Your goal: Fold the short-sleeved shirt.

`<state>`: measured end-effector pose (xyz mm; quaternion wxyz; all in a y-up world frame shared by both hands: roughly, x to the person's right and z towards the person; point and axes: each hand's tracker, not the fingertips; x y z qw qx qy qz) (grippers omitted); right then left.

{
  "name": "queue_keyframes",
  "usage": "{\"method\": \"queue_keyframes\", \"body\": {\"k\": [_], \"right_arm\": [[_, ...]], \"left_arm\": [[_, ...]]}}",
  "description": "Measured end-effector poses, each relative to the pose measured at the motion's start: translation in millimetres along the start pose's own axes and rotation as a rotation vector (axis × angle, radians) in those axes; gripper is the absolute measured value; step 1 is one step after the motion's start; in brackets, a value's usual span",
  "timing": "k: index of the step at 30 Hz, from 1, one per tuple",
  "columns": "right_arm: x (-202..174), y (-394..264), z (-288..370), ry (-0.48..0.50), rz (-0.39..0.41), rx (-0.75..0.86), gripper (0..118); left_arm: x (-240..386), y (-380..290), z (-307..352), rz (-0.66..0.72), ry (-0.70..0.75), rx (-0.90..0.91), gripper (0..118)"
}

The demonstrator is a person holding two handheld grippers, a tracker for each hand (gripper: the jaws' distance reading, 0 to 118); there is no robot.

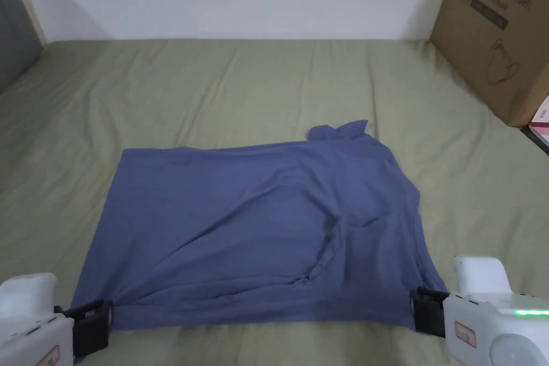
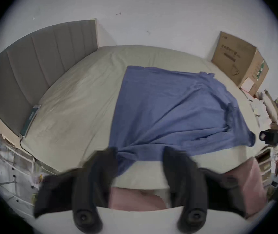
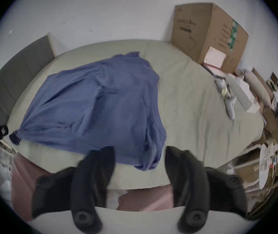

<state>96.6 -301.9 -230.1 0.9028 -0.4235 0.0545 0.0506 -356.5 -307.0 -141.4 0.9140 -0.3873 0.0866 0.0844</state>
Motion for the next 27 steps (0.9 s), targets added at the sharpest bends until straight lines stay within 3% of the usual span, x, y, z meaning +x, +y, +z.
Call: {"method": "queue_keyframes", "body": {"k": [1,2,3,6,8,9,10,11,14,19,20,21,22,27], "right_arm": [[0,-7,-8,0.008,0.029,0.013,29],[-4,-11,-6,0.0,0.033,0.012,7],[-6,-15,-5,0.0,0.029,0.006,1],[-12,-30,-7,0.078,-0.019,-0.029,0],[-16,-37,-15,0.053,-0.022,-0.057,0],[-13,-39,-21,0.063,-0.028,-0.082,0],[-11,-40,-23,0.075,-0.044,-0.086,0],[-10,-41,-24,0.085,-0.059,-0.09,0],[-9,-41,-29,0.077,-0.056,-0.103,0],[1,-40,-39,0.064,-0.077,-0.133,0],[3,-40,-40,0.062,-0.087,-0.135,0],[0,-37,-35,0.062,-0.093,-0.136,0],[0,-36,-34,0.06,-0.098,-0.14,0],[6,-39,-33,0.051,-0.104,-0.134,0]], "left_arm": [[2,-3,5,0.0,-0.009,-0.003,17],[3,-8,8,0.009,0.001,0.003,0],[5,-13,10,0.014,0.019,0.004,1],[-7,-29,7,0.035,0.043,-0.016,0],[-12,-39,7,0.086,0.073,-0.009,1],[-15,-41,6,0.091,0.077,-0.012,11],[-19,-42,4,0.105,0.091,-0.017,44],[-22,-42,1,0.109,0.095,-0.019,62],[-32,-39,-16,0.132,0.11,-0.04,74],[-41,-26,-52,0.123,0.117,-0.087,74],[-45,-24,-56,0.163,0.082,-0.094,67],[-45,-25,-57,0.195,0.061,-0.106,47],[-46,-26,-60,0.207,0.021,-0.115,6],[-45,-30,-61,0.191,0.045,-0.113,2]]}}
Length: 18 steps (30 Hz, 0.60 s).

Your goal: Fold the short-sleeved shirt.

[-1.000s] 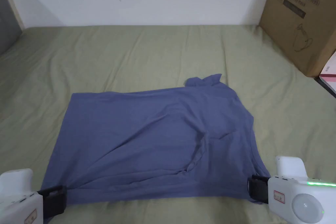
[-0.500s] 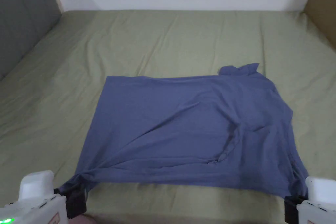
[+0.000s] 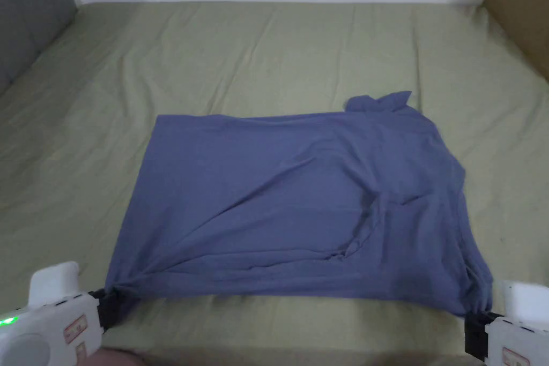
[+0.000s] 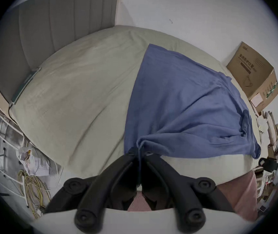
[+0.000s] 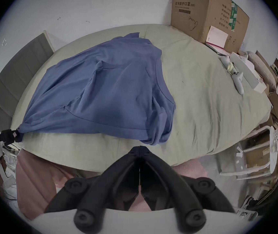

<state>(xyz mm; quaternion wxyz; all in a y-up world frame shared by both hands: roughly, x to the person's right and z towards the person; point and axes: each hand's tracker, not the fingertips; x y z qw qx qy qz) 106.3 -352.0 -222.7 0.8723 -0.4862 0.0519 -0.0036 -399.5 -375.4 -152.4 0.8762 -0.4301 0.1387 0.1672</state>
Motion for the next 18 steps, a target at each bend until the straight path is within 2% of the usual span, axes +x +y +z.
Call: {"method": "queue_keyframes", "body": {"k": [3,4,6,7,11,12,13,14,15,16,18], "right_arm": [[3,0,1,0.001,0.015,0.03,3],[4,1,2,-0.008,0.024,0.045,25],[5,5,1,-0.008,0.042,0.051,82],[5,10,-2,-0.007,0.051,0.04,88],[10,25,-17,-0.005,0.058,0.058,86],[10,28,-23,-0.021,0.068,0.035,76],[9,31,-29,-0.031,0.082,0.015,28],[12,31,-38,-0.028,0.13,0.012,0],[11,30,-45,-0.043,0.146,-0.002,0],[10,23,-52,-0.1,0.139,0.015,0],[16,17,-65,-0.036,0.155,-0.072,0]], "left_arm": [[-4,7,4,-0.012,-0.003,0.003,2],[-3,8,5,-0.031,-0.003,0.003,2],[7,13,18,-0.073,0.017,0.008,2],[9,14,19,-0.101,0.025,0.009,2],[14,18,21,-0.104,0.041,0.0,2],[15,18,22,-0.104,0.038,-0.003,2],[16,17,20,-0.11,0.04,-0.009,2],[18,16,20,-0.125,0.05,-0.014,2],[19,15,19,-0.141,0.062,-0.019,2],[19,14,19,-0.154,0.079,-0.029,2],[17,13,15,-0.157,0.081,-0.032,2]]}}
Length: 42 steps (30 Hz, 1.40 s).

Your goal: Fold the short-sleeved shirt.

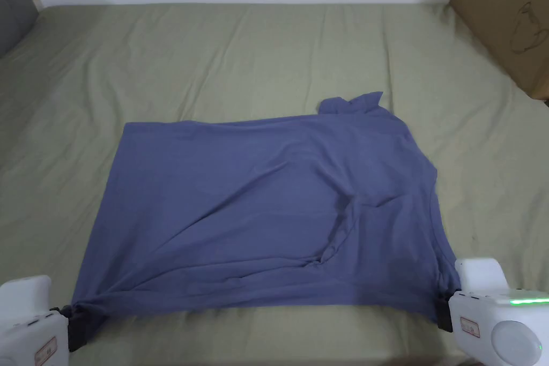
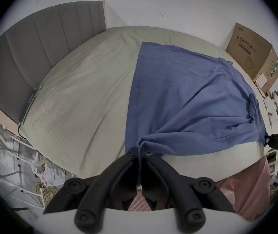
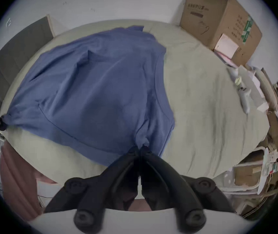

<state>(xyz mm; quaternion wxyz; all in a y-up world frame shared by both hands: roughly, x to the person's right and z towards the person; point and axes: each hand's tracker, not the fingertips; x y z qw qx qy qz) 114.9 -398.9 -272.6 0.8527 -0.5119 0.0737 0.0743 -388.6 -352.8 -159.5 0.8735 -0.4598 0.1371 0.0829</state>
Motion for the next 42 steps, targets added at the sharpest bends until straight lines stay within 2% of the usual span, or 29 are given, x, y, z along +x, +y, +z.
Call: {"method": "queue_keyframes", "body": {"k": [2,4,8,10,12,15,22,23,24,25,26,27,28,29,33,34,35,36,37,38,42], "right_arm": [[6,-3,5,-0.013,-0.049,0.053,0],[14,3,16,0.015,-0.108,0.072,0],[26,20,43,0.003,-0.15,0.149,0],[34,38,52,0.044,-0.175,0.172,0],[34,60,67,0.043,-0.194,0.201,0],[36,94,63,0.025,-0.175,0.232,0],[57,159,-36,-0.011,-0.131,0.158,1],[57,163,-49,-0.025,-0.112,0.135,7],[49,163,-48,-0.036,-0.097,0.104,23],[45,163,-52,-0.049,-0.085,0.069,48],[43,161,-53,-0.064,-0.07,0.064,52],[42,158,-50,-0.057,-0.072,0.079,52],[41,155,-39,-0.046,-0.071,0.095,52],[41,152,-31,-0.04,-0.072,0.101,52],[36,137,2,-0.058,-0.031,0.178,51],[35,131,9,-0.051,-0.027,0.183,39],[35,125,13,-0.049,-0.032,0.185,21],[31,118,17,-0.044,-0.04,0.19,0],[31,110,20,-0.03,-0.06,0.191,0],[31,102,18,0.017,-0.086,0.167,0],[24,75,10,-0.003,-0.101,0.122,0]], "left_arm": [[-3,0,0,0.013,-0.007,-0.013,2],[-7,2,-2,0.026,-0.008,-0.011,2],[-6,18,5,0.038,-0.023,-0.009,2],[-6,32,8,0.044,-0.033,0.0,2],[-1,49,8,0.036,-0.035,0.021,2],[1,82,1,0.005,-0.022,0.045,2],[21,152,-63,-0.103,0.026,0.017,3],[23,155,-75,-0.108,0.031,0.001,3],[25,157,-82,-0.116,0.024,-0.01,13],[27,157,-86,-0.119,0.026,-0.033,51],[29,157,-88,-0.113,0.029,-0.047,87],[29,156,-88,-0.108,0.027,-0.053,110],[29,153,-86,-0.103,0.025,-0.054,114],[28,149,-79,-0.099,0.017,-0.039,109],[24,133,-47,-0.093,0.016,-0.012,106],[21,127,-37,-0.08,0.001,0.008,96],[17,120,-31,-0.056,-0.013,0.027,75],[14,114,-26,-0.032,-0.026,0.03,44],[13,104,-23,-0.018,-0.037,0.015,0],[11,96,-20,0.004,-0.054,0.016,0],[4,73,-27,0.025,-0.051,-0.011,1]]}}
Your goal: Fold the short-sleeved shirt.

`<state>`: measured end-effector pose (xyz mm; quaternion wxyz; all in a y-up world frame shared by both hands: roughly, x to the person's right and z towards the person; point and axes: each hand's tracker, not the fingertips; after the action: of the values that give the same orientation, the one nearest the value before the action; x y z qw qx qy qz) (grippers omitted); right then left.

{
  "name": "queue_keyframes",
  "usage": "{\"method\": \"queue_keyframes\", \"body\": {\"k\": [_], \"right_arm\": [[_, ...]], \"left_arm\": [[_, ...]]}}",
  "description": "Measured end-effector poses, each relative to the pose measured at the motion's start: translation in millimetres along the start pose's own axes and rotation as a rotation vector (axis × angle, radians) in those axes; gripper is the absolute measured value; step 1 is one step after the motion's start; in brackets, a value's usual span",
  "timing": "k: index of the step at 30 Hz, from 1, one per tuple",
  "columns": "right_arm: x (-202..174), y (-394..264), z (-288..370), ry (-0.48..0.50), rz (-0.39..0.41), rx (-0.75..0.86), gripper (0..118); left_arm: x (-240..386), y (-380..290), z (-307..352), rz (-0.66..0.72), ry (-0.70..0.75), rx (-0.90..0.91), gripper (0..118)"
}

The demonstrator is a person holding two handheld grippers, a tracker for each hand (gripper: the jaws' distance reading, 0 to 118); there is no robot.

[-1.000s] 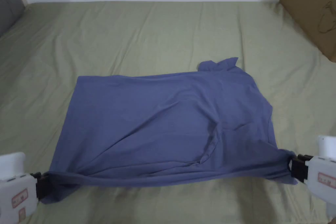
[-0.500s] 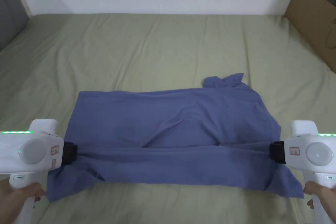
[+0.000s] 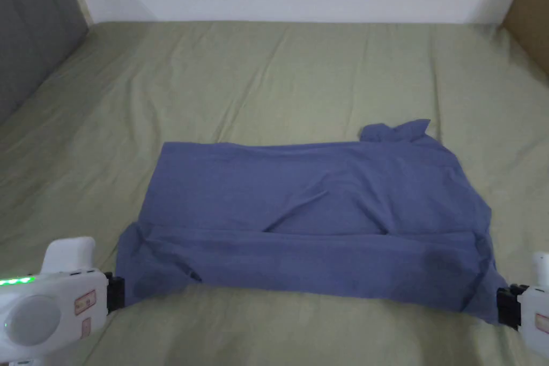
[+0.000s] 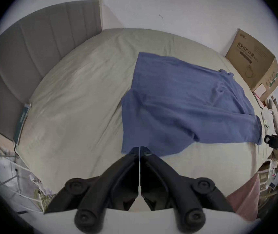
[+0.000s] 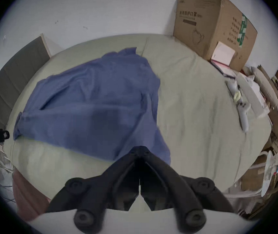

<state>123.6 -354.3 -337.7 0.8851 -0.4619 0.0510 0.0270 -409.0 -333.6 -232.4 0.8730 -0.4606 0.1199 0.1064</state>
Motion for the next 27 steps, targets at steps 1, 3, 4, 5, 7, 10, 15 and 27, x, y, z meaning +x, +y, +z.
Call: {"method": "queue_keyframes", "body": {"k": [1,3,4,5,7,10,15,27], "right_arm": [[0,-5,-1,0.001,-0.01,-0.007,0],[1,-16,0,0.018,-0.058,-0.022,0],[2,-19,0,0.019,-0.077,-0.031,0],[1,-22,1,0.011,-0.085,-0.034,0],[-1,-27,5,-0.004,-0.071,-0.042,5],[-5,-31,8,-0.018,-0.048,-0.048,5],[-2,-31,15,-0.005,-0.079,-0.041,9],[28,16,-50,0.046,-0.149,-0.094,74]], "left_arm": [[-6,0,-7,0.01,0.013,-0.004,13],[-11,3,-19,0.037,0.039,-0.033,85],[-13,3,-29,0.037,0.034,-0.045,113],[-13,3,-34,0.046,0.028,-0.043,114],[-15,7,-49,0.065,0.014,-0.047,99],[-12,6,-77,0.07,0.04,-0.117,71],[-14,13,-52,0.066,-0.024,-0.044,5],[7,19,-36,-0.049,0.022,-0.09,5]]}}
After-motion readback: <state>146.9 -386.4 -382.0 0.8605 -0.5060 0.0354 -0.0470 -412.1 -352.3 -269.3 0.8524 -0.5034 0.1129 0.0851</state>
